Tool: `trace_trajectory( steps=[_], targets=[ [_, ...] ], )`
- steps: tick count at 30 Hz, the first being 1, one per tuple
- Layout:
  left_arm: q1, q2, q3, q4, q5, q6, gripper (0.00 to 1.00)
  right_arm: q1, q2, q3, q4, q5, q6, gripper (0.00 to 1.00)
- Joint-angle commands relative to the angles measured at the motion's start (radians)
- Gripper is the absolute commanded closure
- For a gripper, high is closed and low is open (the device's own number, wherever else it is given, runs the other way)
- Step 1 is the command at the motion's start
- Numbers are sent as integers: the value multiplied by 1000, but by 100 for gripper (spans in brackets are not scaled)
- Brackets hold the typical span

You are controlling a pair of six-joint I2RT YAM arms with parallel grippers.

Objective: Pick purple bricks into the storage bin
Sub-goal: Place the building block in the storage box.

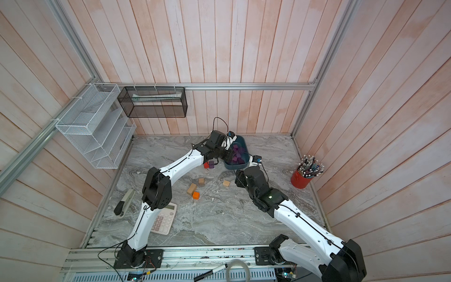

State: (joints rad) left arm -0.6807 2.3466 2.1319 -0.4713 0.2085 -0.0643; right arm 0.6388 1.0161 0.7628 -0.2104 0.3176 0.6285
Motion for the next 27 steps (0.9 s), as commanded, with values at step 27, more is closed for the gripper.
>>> trace_trajectory(
  steps=[27],
  targets=[
    [-19, 184, 19, 152, -179, -91, 69, -8, -67, -65, 20, 25, -6, 37]
  ],
)
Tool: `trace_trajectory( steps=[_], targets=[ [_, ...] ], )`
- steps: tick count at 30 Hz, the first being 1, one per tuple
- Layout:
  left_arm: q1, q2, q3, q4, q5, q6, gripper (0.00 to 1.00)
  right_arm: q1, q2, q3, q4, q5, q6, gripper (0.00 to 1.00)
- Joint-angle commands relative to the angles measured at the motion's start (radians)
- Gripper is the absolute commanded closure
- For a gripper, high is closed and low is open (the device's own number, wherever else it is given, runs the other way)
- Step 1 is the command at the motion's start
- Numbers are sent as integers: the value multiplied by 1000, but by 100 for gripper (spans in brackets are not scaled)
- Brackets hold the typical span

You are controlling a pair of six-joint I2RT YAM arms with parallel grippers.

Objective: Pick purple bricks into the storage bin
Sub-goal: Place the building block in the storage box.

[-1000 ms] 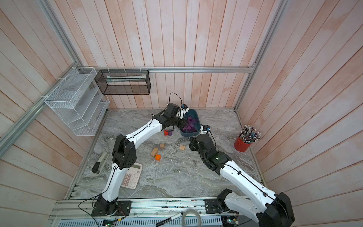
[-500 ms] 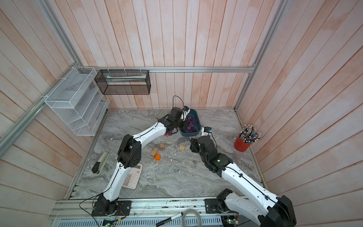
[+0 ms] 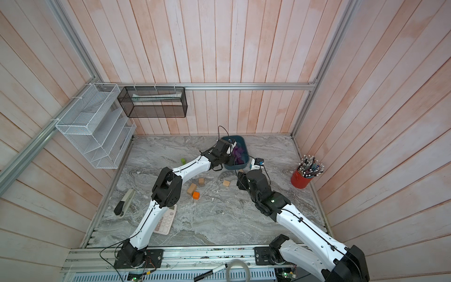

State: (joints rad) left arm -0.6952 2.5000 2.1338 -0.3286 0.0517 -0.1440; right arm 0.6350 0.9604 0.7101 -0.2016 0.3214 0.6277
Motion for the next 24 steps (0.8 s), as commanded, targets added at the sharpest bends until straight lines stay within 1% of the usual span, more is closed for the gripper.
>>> trace_trajectory(
  steps=[1, 4, 6, 8, 10, 12, 14, 18, 20, 24],
  targets=[
    [-3, 32, 17, 9, -24, -10, 69, -3, -11, -12, 10, 21, -5, 37],
    [-6, 27, 21, 8, -32, -2, 64, -4, -14, -12, 10, 24, -5, 37],
    [-10, 18, 24, 8, -30, 3, 58, -4, -13, -12, 12, 23, -5, 37],
    [-13, 0, 24, 12, -28, 6, 49, -4, -10, -12, 13, 25, -5, 37],
    [-17, -20, 33, 10, -26, 9, 34, -5, -7, -8, 12, 24, -5, 37],
    [-18, -41, 52, -1, -22, 8, 29, -6, -8, -4, 10, 24, -3, 37],
    [-18, -72, 57, -1, -25, 3, 25, -5, -9, -1, 11, 26, -3, 37],
    [-19, -147, 45, -19, -46, 3, 22, -5, -13, 6, 4, 31, -4, 37],
    [-17, -196, 6, -17, -51, 0, 22, -5, -14, 8, 0, 34, -4, 37],
    [-10, -312, -117, 9, -54, -19, 21, -5, -17, 5, 2, 34, -5, 37]
  ],
)
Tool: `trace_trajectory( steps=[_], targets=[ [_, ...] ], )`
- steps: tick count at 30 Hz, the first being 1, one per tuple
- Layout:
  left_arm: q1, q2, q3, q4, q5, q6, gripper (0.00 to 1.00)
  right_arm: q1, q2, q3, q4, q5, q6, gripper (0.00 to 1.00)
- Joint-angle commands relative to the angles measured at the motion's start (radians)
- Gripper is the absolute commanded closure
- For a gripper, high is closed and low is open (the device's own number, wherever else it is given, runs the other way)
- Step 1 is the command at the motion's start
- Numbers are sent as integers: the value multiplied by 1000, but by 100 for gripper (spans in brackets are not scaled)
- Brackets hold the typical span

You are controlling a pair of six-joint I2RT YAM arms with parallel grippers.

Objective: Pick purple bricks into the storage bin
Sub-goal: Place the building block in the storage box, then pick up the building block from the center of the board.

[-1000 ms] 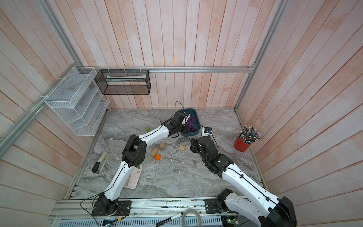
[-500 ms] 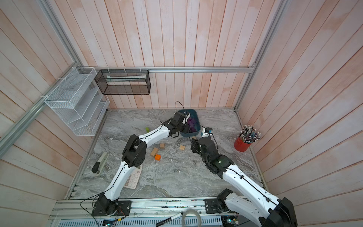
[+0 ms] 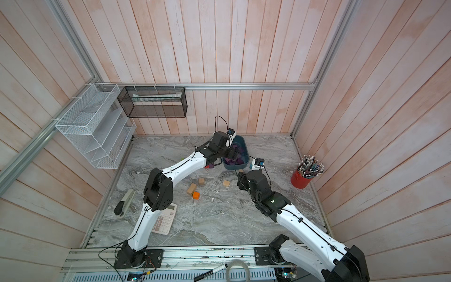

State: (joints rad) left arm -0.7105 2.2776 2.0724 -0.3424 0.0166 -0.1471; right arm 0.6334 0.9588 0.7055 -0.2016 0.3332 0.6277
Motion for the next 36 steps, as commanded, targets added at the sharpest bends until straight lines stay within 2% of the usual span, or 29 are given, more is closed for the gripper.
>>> trace_trajectory(
  steps=[1, 10, 16, 23, 27, 32, 36],
  targets=[
    [9, -120, -94, 28, -25, -26, 21, -4, -15, 9, 3, 21, -5, 37],
    [83, -356, -383, 27, -45, -150, 21, -4, 13, 19, 4, -2, -14, 37],
    [126, -523, -553, -21, -80, -215, 21, 2, 112, 63, 33, -64, -31, 37],
    [221, -701, -657, -213, -3, -230, 20, 52, 307, 181, 34, -104, -42, 38],
    [281, -813, -722, -320, -3, -219, 20, 89, 446, 289, 11, -109, -34, 39],
    [331, -940, -824, -367, 4, -211, 20, 120, 616, 444, -49, -104, -29, 40],
    [346, -1011, -916, -340, 23, -212, 20, 126, 745, 580, -121, -97, -23, 40]
  ],
)
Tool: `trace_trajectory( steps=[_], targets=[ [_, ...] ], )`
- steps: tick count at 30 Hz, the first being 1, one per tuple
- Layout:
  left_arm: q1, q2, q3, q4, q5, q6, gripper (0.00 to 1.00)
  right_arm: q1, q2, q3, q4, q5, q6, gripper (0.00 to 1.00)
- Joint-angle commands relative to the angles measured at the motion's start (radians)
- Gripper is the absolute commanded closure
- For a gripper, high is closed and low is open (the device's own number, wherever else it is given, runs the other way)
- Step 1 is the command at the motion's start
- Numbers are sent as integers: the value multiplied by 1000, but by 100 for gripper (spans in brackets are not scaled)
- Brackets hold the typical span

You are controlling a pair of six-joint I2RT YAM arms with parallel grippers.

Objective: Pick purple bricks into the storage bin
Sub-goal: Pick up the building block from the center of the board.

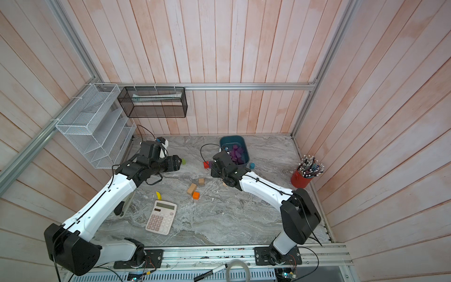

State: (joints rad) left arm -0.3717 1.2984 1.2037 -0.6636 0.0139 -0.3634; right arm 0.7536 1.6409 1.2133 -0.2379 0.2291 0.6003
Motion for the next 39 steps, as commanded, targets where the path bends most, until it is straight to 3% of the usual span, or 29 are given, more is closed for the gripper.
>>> trace_trajectory(
  steps=[1, 10, 16, 39],
  targets=[
    [10, -44, -66, -10, 25, 8, 20, 5, 87, 102, -101, 11, 1, 40],
    [16, -102, -201, 72, 35, 26, 20, 4, 304, 348, -212, 67, 1, 41],
    [22, -110, -216, 88, 14, 54, 20, -12, 421, 464, -254, 82, -6, 44],
    [48, -121, -255, 111, 42, 93, 20, -67, 650, 705, -308, 69, -57, 55]
  ],
)
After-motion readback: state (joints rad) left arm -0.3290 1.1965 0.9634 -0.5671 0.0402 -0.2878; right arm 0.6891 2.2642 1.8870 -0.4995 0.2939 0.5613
